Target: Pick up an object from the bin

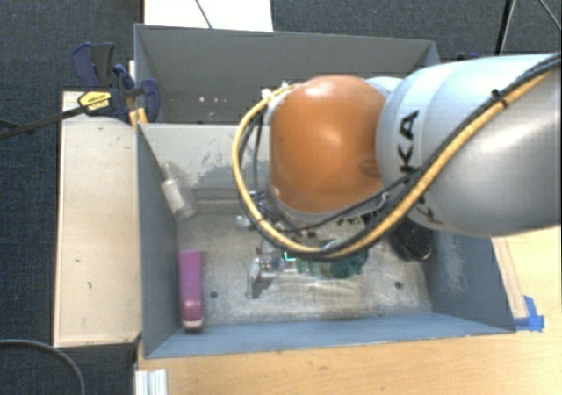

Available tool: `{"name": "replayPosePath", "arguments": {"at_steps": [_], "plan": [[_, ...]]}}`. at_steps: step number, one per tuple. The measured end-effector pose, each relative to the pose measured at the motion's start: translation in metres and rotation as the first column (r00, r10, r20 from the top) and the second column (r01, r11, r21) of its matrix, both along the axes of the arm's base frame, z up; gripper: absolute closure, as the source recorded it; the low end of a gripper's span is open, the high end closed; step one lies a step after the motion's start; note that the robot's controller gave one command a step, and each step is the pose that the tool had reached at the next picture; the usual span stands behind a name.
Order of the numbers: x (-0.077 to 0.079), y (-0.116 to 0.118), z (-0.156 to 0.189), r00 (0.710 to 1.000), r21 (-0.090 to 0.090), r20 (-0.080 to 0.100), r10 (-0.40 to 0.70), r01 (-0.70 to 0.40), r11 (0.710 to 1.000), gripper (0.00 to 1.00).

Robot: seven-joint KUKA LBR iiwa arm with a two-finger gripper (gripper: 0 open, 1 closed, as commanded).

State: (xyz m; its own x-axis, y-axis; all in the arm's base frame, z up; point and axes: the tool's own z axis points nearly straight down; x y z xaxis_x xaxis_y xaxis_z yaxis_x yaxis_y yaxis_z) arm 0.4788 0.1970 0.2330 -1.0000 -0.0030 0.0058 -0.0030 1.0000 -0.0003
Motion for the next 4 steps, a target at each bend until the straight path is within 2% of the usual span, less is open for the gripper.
{"name": "replayPosePath", "arguments": {"at_steps": [1,2,3,4], "plan": [[0.034,-0.116,-0.072,0.995,-0.004,0.003,-0.101,0.101,0.995,0.0],[0.062,-0.155,-0.161,0.999,0.003,0.012,-0.05,0.05,0.999,0.0],[0.065,-0.154,-0.157,0.998,0.005,0.022,-0.054,0.054,0.999,1.0],[0.061,-0.182,-0.029,0.999,0.0,0.016,-0.035,0.035,0.999,1.0]]}}
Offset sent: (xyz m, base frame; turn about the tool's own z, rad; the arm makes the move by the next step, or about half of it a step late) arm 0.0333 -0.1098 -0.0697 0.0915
